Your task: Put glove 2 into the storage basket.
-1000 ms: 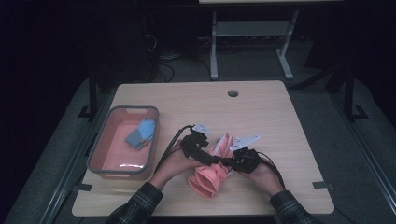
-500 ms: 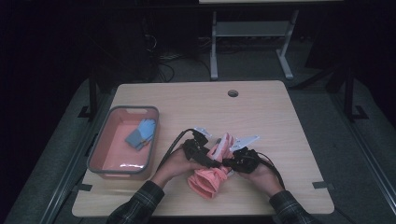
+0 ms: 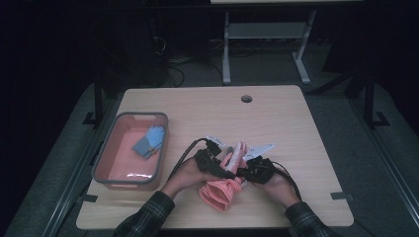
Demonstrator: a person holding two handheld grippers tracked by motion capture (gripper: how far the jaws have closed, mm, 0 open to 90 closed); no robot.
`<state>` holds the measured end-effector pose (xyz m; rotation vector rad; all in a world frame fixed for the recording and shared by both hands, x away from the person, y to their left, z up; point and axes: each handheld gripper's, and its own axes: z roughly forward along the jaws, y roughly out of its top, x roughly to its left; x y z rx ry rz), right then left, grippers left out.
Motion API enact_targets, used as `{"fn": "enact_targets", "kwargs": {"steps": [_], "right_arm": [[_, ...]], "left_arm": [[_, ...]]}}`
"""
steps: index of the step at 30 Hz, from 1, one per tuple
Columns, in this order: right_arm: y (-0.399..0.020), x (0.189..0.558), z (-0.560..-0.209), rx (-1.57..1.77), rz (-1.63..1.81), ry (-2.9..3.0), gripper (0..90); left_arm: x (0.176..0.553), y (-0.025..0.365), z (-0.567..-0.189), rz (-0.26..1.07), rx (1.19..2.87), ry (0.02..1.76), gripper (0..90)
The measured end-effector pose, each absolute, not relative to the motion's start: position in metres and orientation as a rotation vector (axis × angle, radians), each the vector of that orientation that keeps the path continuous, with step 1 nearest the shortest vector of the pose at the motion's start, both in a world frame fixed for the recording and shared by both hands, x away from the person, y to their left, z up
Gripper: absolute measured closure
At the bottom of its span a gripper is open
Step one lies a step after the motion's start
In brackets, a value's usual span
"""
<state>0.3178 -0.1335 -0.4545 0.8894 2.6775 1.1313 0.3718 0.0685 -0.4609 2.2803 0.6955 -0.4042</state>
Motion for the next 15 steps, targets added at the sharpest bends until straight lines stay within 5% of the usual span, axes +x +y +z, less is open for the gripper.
{"fn": "enact_targets", "kwargs": {"steps": [9,12,15], "right_arm": [[-0.140,0.318,-0.452,0.913,1.178,2.677,89.7],[-0.145,0.317,-0.448,0.912,1.202,2.671,82.0],[-0.163,0.309,-0.438,0.936,1.236,2.615,63.0]], "left_arm": [[0.369,0.070,-0.458,-0.363,2.285,0.697,49.6],[0.369,0.071,-0.456,-0.351,2.297,0.692,51.9],[0.367,0.072,-0.454,-0.330,2.289,0.677,55.4]]}}
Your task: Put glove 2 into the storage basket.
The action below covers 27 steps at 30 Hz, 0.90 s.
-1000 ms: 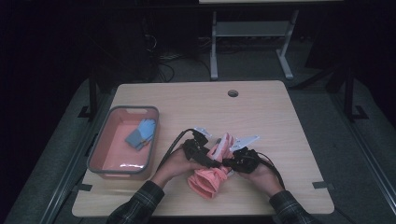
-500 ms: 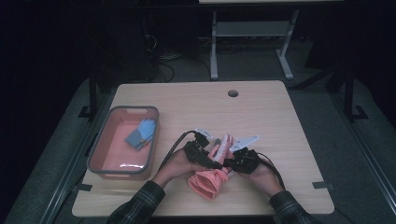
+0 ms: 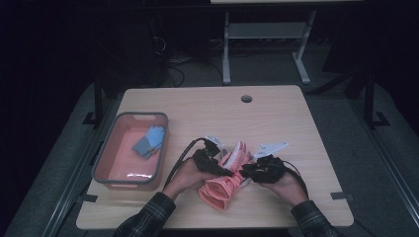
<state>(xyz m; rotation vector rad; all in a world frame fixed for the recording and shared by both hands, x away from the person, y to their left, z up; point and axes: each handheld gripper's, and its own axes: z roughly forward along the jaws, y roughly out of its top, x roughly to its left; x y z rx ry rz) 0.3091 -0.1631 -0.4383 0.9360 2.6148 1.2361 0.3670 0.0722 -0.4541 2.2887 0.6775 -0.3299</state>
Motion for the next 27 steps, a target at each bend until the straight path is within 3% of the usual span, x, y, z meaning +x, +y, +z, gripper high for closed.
{"fn": "enact_targets", "kwargs": {"steps": [7,10,15,27], "right_arm": [[-0.206,0.308,-0.451,1.065,1.174,2.482,30.7],[-0.218,0.310,-0.461,1.111,1.105,2.415,22.2],[-0.228,0.319,-0.472,1.178,1.078,2.368,14.9],[-0.225,0.321,-0.482,1.184,1.030,2.354,11.7]], "left_arm": [[0.364,0.073,-0.450,-0.328,2.273,0.697,57.2],[0.365,0.075,-0.448,-0.355,2.253,0.709,57.6],[0.364,0.075,-0.445,-0.354,2.246,0.708,57.9],[0.360,0.077,-0.433,-0.346,2.226,0.679,58.1]]}}
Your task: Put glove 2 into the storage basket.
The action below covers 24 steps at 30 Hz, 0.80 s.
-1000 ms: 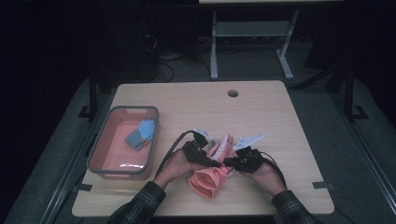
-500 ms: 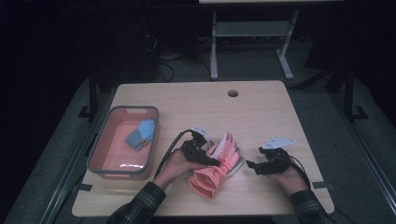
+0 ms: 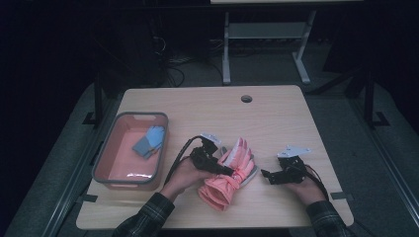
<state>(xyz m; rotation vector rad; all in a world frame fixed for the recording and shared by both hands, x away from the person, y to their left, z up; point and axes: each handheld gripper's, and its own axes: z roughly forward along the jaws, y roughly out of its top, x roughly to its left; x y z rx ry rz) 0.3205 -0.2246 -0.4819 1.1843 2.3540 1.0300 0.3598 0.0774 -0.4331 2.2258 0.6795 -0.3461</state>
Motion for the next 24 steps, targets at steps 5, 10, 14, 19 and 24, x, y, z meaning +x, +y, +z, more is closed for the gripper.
{"fn": "enact_targets", "kwargs": {"steps": [5,10,14,19,24], "right_arm": [[-0.225,0.321,-0.482,1.184,1.026,2.358,10.6],[-0.225,0.321,-0.482,1.184,1.025,2.359,10.6],[-0.225,0.321,-0.482,1.184,1.025,2.359,10.6],[-0.224,0.321,-0.482,1.186,1.024,2.359,10.5],[-0.224,0.321,-0.482,1.184,1.022,2.355,10.4]], "left_arm": [[0.358,0.078,-0.427,-0.331,2.217,0.666,58.2],[0.356,0.081,-0.415,-0.304,2.199,0.663,58.6],[0.356,0.083,-0.407,-0.296,2.170,0.653,58.6],[0.357,0.092,-0.395,-0.253,2.155,0.667,58.5],[0.361,0.104,-0.382,-0.208,2.127,0.675,58.2]]}}
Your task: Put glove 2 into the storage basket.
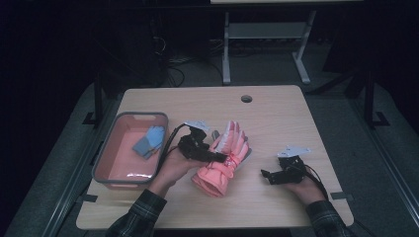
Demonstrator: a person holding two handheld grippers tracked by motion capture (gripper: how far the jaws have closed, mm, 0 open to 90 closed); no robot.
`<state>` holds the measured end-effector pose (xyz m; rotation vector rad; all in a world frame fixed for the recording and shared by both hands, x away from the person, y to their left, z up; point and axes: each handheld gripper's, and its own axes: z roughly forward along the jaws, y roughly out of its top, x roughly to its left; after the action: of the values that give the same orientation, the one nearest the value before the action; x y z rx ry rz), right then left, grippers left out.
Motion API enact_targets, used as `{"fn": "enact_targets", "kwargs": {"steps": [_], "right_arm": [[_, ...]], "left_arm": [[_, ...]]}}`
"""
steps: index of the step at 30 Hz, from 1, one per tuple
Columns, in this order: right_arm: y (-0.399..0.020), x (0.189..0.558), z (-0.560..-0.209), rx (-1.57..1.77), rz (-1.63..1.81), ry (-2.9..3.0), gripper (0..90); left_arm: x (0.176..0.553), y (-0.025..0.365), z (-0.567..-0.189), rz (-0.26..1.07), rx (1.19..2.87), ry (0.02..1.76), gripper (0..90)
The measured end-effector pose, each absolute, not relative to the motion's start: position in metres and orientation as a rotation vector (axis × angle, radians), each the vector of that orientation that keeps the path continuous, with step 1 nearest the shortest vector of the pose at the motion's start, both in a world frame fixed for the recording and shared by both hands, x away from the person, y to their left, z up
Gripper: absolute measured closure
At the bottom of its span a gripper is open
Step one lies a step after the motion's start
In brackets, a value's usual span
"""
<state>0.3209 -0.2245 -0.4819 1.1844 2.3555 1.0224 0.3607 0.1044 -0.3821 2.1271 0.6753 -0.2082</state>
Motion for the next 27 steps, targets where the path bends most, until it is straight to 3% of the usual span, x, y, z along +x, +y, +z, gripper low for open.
{"fn": "enact_targets", "kwargs": {"steps": [27], "right_arm": [[-0.224,0.321,-0.482,1.181,1.025,2.354,10.5]], "left_arm": [[0.369,0.212,-0.326,0.012,1.980,0.837,57.9]]}}
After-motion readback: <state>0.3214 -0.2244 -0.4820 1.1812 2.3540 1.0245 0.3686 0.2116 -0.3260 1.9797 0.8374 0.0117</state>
